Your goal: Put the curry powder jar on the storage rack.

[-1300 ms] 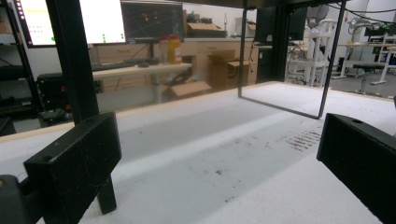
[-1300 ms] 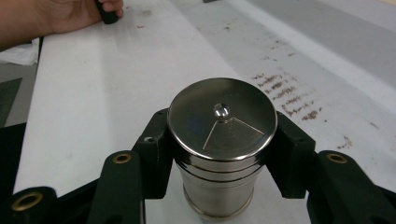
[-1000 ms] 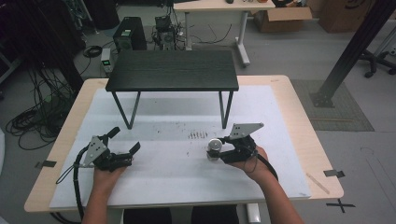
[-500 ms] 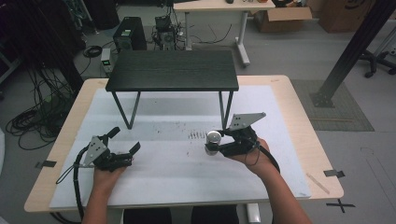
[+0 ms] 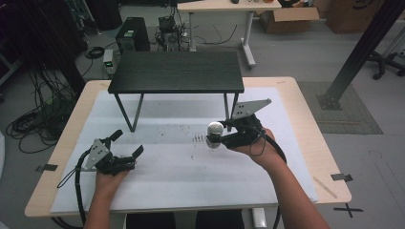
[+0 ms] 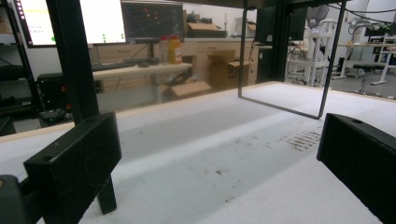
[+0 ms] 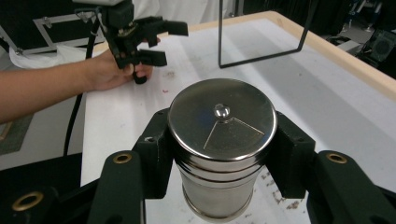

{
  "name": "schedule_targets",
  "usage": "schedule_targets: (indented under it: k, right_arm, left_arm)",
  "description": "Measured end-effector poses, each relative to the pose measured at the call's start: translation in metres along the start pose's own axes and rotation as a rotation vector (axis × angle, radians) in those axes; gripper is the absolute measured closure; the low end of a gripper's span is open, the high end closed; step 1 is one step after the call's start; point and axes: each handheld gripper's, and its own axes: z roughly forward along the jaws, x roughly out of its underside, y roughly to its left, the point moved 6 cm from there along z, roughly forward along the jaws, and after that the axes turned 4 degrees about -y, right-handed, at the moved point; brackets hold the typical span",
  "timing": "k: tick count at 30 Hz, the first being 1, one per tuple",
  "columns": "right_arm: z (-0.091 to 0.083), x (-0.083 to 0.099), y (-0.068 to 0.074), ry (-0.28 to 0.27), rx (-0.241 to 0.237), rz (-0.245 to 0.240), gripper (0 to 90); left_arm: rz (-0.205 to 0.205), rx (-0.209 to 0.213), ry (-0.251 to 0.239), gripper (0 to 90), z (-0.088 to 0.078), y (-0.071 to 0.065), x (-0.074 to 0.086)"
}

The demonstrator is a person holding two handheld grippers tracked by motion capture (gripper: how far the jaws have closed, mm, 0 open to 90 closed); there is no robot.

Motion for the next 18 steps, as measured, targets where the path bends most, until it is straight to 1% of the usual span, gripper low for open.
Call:
schedule_targets:
  k: [1,3,7,9,18]
  right_arm:
    - [-0.001,-0.006,-0.001,-0.005,-0.005,-0.001,48.6]
    - [-0.001,-0.008,-0.002,-0.006,-0.006,-0.001,48.5]
    - [-0.003,-0.019,-0.003,-0.012,-0.008,-0.008,48.5]
    - [-0.003,-0.021,-0.004,-0.013,-0.008,-0.008,48.5]
    - [-0.004,-0.041,-0.011,-0.010,-0.005,-0.014,48.5]
  left_arm:
    - [0.000,0.000,0.000,0.2,0.000,0.000,0.000]
    - [0.000,0.000,0.000,0.2,0.000,0.000,0.000]
    - [0.000,0.000,0.000,0.2,0.000,0.000,0.000]
    - [0.000,0.000,0.000,0.2,0.000,0.000,0.000]
    - [0.000,0.000,0.000,0.2,0.000,0.000,0.000]
